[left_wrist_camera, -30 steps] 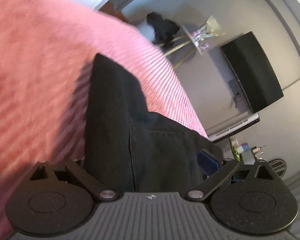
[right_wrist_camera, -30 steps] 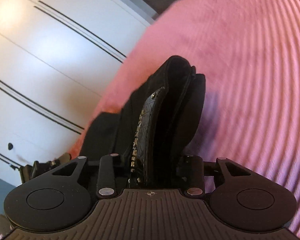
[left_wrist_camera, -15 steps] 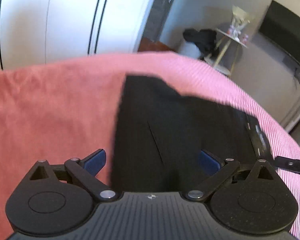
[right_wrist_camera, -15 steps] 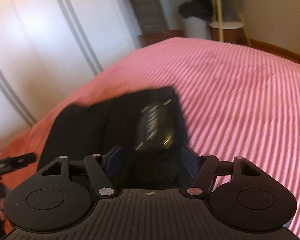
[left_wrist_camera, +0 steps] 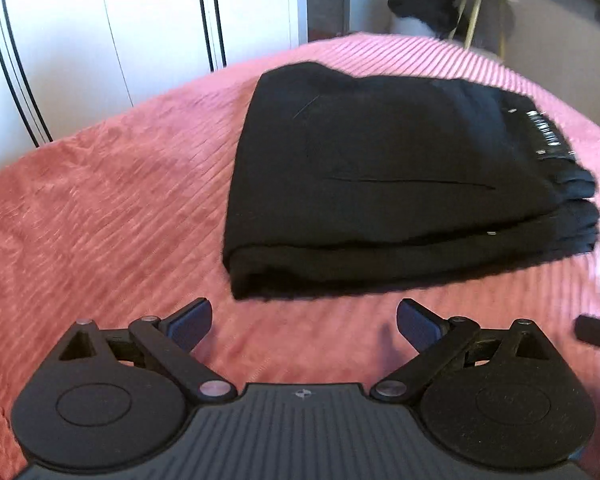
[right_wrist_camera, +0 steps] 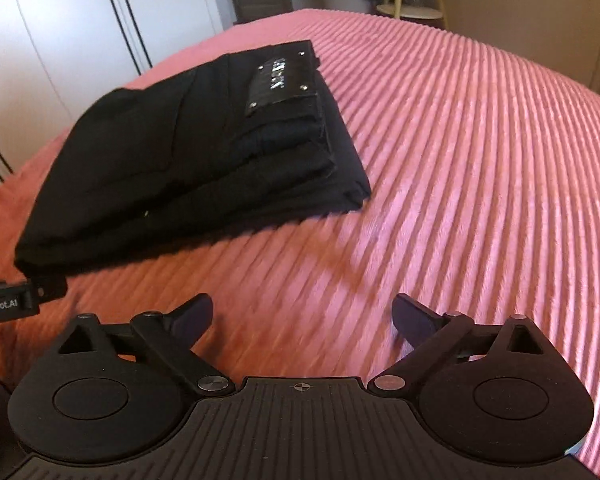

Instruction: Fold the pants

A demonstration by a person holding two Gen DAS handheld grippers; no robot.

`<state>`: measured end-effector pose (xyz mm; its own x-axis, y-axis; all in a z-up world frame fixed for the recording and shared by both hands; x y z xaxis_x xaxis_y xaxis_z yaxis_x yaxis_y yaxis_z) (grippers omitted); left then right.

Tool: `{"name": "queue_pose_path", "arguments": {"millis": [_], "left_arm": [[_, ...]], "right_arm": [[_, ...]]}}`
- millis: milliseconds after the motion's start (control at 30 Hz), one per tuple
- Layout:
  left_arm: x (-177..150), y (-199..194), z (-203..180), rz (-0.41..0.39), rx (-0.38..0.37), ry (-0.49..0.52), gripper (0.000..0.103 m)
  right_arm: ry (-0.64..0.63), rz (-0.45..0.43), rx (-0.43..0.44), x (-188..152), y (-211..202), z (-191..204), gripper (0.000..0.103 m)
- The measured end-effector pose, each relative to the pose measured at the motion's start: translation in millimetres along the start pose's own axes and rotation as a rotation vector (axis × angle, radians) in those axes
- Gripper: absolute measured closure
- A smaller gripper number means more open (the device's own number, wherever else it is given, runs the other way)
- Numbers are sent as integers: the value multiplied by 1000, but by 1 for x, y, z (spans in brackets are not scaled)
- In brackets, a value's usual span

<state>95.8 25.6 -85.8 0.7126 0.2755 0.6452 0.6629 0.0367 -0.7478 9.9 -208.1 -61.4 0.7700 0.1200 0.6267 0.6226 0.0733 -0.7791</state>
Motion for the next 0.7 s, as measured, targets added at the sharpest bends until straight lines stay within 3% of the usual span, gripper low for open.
{"name": "queue_pose_path", "arguments": {"millis": [133,267,400,500,600,700], "left_arm": [[-14,-15,-6,-29,-13,24,4],[-19,-34,-7,-71,-47,24,4],[-17,-37,-13,-72,23,94,4],[-20,-46,-16,-110,22,132,4],[-19,-58,-14,-181,-2,122,4],[-13,-63,-10,-201,-32,105,4]], "right_arm": [[-41,4,-63,-7,-7,9,1],[-92,-144,-95,-6,-31,21,1],[-205,-258,-95,-9,-54,42,1],[-289,-309,-149,-13,-62,56,1],[-279,-323,-141,-14,-67,61,0],[-253,-316,-120,-14,-67,58,0]]}}
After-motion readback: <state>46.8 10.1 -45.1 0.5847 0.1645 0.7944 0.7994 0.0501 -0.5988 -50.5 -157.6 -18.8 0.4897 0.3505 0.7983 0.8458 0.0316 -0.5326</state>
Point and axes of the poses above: each gripper's, at about its wrist camera, not at the fingertips, and y roughly the way its jaws point, z to its left, x to its top, the point moved 4 cm from there along y, roughly the way its jaws point, and after that the axes turned 15 degrees about -y, right-handed, at the moved point
